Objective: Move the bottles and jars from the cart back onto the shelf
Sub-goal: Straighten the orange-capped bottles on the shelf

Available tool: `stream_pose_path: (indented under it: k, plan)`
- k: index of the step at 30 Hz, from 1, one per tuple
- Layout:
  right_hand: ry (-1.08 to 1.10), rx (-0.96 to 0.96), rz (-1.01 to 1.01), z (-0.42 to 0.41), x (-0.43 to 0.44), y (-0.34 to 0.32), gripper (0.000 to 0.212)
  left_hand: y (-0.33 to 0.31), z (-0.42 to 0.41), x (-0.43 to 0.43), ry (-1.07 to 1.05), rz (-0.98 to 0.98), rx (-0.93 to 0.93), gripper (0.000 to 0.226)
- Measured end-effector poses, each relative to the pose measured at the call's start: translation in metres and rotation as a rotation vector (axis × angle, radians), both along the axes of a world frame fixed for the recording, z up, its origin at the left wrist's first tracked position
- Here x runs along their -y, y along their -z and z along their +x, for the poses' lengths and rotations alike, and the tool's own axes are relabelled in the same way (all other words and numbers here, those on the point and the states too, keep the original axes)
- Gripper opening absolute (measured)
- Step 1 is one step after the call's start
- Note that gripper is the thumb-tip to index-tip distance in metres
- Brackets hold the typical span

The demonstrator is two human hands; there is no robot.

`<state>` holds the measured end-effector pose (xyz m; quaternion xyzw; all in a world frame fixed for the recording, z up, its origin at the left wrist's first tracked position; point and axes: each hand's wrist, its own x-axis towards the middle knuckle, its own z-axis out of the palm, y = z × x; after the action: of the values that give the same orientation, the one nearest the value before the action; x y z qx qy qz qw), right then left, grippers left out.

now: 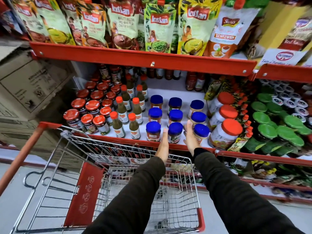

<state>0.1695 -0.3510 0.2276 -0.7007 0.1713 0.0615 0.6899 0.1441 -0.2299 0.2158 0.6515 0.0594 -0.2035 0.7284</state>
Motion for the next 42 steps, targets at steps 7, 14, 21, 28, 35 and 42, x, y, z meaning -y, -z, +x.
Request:
stream_pose_path:
  k: [7, 14, 21, 28, 35, 42]
  plan:
    - [-0.093, 0.001, 0.019, 0.001, 0.005, 0.01, 0.093, 0.012, 0.014, 0.012, -0.035, -0.086, -0.022, 0.079]
    - [-0.12, 0.028, 0.005, -0.016, 0.008, 0.018, 0.089, 0.012, 0.026, 0.015, -0.059, -0.092, -0.009, 0.067]
    - [-0.107, 0.04, 0.023, -0.019, 0.012, 0.018, 0.083, 0.016, 0.023, 0.017, -0.124, -0.002, 0.068, 0.061]
    - [-0.024, 0.079, -0.032, -0.026, 0.017, 0.025, 0.052, 0.027, 0.012, 0.015, -0.242, 0.111, 0.092, 0.059]
    - [0.42, 0.189, -0.027, -0.049, 0.047, 0.04, 0.017, 0.051, -0.03, 0.042, -0.267, 0.269, 0.211, 0.034]
    - [0.171, 0.042, 0.049, -0.05, 0.077, 0.035, 0.074, 0.002, 0.007, 0.105, -0.119, 0.02, 0.072, 0.057]
